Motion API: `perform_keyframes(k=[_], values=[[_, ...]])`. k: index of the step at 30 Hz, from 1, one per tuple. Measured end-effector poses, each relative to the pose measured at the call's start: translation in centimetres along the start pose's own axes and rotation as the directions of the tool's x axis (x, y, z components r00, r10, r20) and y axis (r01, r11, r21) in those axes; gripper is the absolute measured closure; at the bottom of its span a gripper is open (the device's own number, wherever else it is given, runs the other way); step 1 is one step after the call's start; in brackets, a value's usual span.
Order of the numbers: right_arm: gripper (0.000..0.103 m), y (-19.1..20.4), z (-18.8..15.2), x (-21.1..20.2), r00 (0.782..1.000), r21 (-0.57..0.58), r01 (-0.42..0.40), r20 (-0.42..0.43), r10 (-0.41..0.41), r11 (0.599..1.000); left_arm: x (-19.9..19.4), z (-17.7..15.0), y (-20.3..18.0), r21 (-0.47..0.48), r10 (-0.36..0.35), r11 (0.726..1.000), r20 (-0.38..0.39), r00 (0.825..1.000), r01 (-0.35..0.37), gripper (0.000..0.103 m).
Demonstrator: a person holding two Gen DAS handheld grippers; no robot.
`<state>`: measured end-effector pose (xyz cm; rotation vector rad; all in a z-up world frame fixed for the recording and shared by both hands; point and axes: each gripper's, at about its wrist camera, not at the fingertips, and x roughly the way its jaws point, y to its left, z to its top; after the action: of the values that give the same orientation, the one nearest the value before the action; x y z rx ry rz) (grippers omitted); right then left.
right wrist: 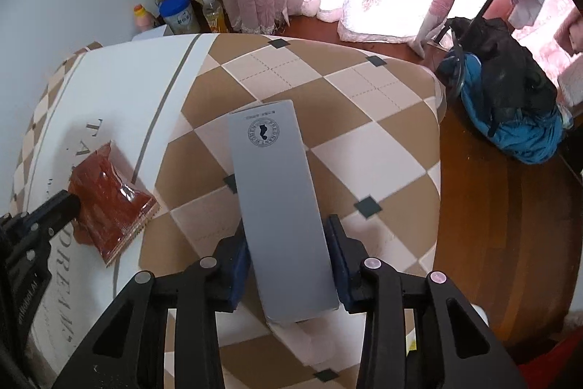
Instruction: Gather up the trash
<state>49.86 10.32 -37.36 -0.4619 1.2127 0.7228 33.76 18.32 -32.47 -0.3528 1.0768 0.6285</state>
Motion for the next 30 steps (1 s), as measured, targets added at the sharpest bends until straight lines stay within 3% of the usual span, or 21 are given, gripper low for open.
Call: perform_keyframes(k=[10, 21, 26, 30], values=[[0.063, -0.1, -4.8, -7.4, 0.988, 0.083, -0.08, 0.14, 0.067, 0.993, -6.7, -0.8, 0.5, -0.005, 0.016, 1.0, 0.097, 0.995, -0.016, 0.102], [0.063, -2.7, -12.6, -19.5, 0.944, 0.151, -0.168, 0.311, 0.114, 0.974, -18.1, -3.2, -2.6, 0.064, -0.049, 0.997, 0.244, 0.969, 0.034, 0.102], [0.063, -4.3, -15.3, -21.6, 0.941, 0.18, -0.186, 0.314, 0.123, 0.966, -19.0, -4.0, -1.5, 0.032, -0.078, 0.997, 0.238, 0.968, 0.072, 0.102], [0.063, -5.3, -15.8, -19.9, 0.948, 0.219, -0.214, 0.28, 0.149, 0.952, -16.9, -4.2, 0.1, -0.025, -0.121, 0.992, 0.152, 0.981, 0.126, 0.101]])
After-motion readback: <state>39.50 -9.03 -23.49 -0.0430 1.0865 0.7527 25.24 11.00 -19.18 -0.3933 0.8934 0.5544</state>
